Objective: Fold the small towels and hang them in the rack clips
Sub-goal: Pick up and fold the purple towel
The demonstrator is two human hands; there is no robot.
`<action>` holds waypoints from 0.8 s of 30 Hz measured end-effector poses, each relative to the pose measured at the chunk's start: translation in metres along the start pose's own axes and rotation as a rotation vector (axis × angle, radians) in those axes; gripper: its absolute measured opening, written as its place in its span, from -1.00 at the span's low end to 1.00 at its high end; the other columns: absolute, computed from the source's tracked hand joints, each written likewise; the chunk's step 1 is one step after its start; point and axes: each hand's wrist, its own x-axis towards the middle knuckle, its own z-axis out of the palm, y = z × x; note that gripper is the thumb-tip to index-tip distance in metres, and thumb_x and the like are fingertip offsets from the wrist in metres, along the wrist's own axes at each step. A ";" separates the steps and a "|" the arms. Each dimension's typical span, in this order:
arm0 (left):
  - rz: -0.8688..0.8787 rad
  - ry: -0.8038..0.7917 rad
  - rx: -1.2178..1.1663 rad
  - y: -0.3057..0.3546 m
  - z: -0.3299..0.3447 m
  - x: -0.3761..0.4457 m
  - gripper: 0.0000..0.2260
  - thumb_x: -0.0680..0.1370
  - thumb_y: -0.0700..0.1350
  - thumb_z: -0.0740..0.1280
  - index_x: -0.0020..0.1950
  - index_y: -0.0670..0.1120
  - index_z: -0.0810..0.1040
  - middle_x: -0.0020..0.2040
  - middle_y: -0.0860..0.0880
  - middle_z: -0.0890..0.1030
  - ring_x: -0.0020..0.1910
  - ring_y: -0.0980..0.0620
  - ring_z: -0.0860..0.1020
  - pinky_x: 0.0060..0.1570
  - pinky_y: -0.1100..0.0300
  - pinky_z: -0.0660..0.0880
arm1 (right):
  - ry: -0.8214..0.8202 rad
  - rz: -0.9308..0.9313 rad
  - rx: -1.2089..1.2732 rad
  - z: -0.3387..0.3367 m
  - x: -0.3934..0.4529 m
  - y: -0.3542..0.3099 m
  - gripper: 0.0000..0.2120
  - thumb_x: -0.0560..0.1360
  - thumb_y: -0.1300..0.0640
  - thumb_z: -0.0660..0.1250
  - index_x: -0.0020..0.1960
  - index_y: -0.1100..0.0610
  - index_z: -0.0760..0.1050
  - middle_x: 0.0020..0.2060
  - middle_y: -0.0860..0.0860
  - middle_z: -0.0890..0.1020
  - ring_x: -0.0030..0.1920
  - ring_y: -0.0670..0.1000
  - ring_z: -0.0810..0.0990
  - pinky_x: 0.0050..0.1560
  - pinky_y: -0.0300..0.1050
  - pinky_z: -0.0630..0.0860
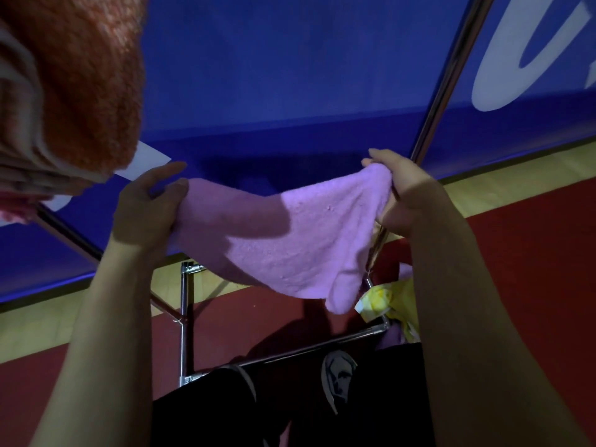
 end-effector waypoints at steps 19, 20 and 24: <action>0.086 0.156 -0.247 0.012 0.004 0.002 -0.74 0.67 -0.19 0.33 0.35 -0.09 0.62 0.16 -0.04 0.69 0.10 0.13 0.70 0.06 0.24 0.63 | -0.362 0.064 -0.809 0.003 -0.048 0.015 -0.76 0.67 0.24 0.19 -0.15 0.05 0.43 -0.70 -0.06 0.49 -0.62 -0.26 0.50 -0.47 -0.47 0.43; 0.091 0.166 -0.236 0.013 0.005 0.003 -0.74 0.67 -0.21 0.31 0.35 -0.11 0.62 0.14 -0.02 0.69 0.08 0.16 0.70 0.02 0.28 0.62 | -0.353 0.039 -0.739 0.009 -0.060 0.007 -0.79 0.68 0.33 0.14 0.21 0.09 0.41 -0.74 -0.08 0.43 -0.68 -0.26 0.44 -0.54 -0.48 0.37; 0.068 0.162 -0.185 0.010 0.003 0.005 -0.76 0.68 -0.21 0.29 0.29 -0.06 0.65 0.21 -0.07 0.67 0.06 0.18 0.68 -0.04 0.34 0.60 | -0.509 -0.043 -0.851 -0.008 -0.015 0.024 -0.71 0.59 0.22 0.35 0.30 0.20 0.60 -0.04 0.08 0.74 0.04 0.00 0.68 0.26 -0.07 0.57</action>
